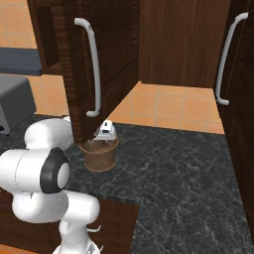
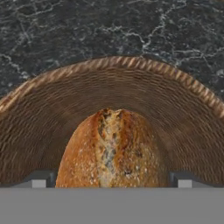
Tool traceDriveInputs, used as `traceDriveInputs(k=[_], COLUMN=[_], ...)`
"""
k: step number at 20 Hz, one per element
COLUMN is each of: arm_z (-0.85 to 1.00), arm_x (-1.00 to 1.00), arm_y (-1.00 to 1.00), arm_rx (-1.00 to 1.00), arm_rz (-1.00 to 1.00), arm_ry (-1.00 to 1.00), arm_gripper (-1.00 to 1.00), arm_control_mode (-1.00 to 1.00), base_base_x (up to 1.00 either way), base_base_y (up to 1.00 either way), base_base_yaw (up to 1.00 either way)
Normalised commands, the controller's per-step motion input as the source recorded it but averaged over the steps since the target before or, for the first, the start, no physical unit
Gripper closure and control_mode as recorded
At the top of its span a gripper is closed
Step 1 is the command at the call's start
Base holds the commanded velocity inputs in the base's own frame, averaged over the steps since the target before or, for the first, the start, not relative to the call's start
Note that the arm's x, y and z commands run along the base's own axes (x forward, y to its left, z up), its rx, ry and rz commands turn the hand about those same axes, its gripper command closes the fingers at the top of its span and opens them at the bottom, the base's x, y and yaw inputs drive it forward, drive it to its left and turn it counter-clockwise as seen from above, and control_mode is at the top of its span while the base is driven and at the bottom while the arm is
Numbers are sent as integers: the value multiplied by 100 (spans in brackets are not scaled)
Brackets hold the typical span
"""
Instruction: Open the cabinet, pick up the bread from the cabinet and place it in the basket. Then move the basket to the dining counter.
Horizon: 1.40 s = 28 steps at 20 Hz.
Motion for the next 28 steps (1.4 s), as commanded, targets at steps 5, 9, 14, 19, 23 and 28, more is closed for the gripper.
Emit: traceDriveInputs(k=[5, 9, 14, 19, 23, 28], arm_z=[-42, -39, -25, -1, 12, 17], arm_x=[37, 18, -6, -18, -3, -20], arm_y=[-2, -2, 0, 0, 0, 0], arm_rx=[0, 0, -2, -1, 0, 0], arm_rz=[0, 0, -2, -9, -11, -9], arm_ry=[3, 1, 0, -2, 0, 0], arm_gripper=[100, 100, -100, -100, -100, -100], arm_control_mode=[-100, -100, -100, -100, -100, -100], base_base_x=[0, 0, 0, 0, 0, 0], base_base_y=[0, 0, 0, 0, 0, 0], base_base_yaw=[0, 0, 0, 0, 0, 0])
